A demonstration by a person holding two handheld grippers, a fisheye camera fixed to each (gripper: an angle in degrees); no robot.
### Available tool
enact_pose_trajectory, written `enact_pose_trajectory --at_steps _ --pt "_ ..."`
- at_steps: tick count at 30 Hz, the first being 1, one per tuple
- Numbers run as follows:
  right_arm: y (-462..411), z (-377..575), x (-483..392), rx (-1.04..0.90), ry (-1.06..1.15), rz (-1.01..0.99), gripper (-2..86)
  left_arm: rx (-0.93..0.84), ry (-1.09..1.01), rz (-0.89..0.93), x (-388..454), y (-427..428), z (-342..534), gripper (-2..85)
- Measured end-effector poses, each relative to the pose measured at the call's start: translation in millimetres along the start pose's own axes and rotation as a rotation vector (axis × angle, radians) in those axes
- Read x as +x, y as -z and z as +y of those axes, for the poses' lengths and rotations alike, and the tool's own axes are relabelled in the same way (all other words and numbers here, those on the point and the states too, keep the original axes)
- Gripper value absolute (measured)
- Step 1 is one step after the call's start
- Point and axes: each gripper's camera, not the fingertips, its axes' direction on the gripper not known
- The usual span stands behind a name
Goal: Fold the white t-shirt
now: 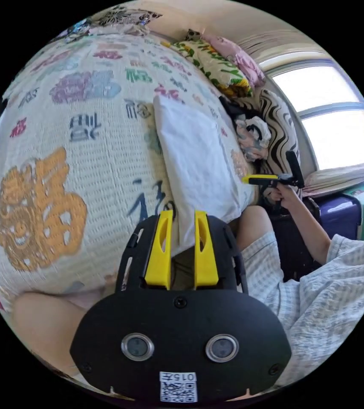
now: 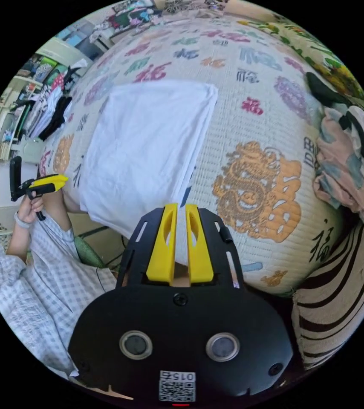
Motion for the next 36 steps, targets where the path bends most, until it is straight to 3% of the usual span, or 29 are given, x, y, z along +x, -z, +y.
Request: enact_pose_trajectory --at_steps 5,9,17,24,32,36 --pt "10.2 -31.7 46.5 0.183 0.034 -0.153 6.3 0.101 -0.091 0.063 -49.0 8.2 -87.3 9.4" --pt "4.0 -60.3 86.2 0.234 0.075 -0.249 6.9 0.045 -0.132 0.086 -83.7 -6.4 -134.7 10.4" --pt "-31.1 -104.7 164.5 0.150 0.033 -0.432 8.2 0.037 -0.044 0.366 -160.8 -39.5 -184.5 11.8" --pt "-58.0 -127.9 200.7 0.087 0.034 -0.739 6.1 0.000 -0.079 0.533 -165.7 -71.6 -213.7 10.0" --pt "-41.5 -129.5 193.4 0.117 0.167 -0.739 2.2 -0.062 -0.169 0.466 -146.7 -62.7 -230.5 2.3" --pt "-4.4 -134.4 184.9 0.218 0.208 -0.693 1.5 -0.005 -0.208 0.456 -136.3 -43.7 -250.0 1.2"
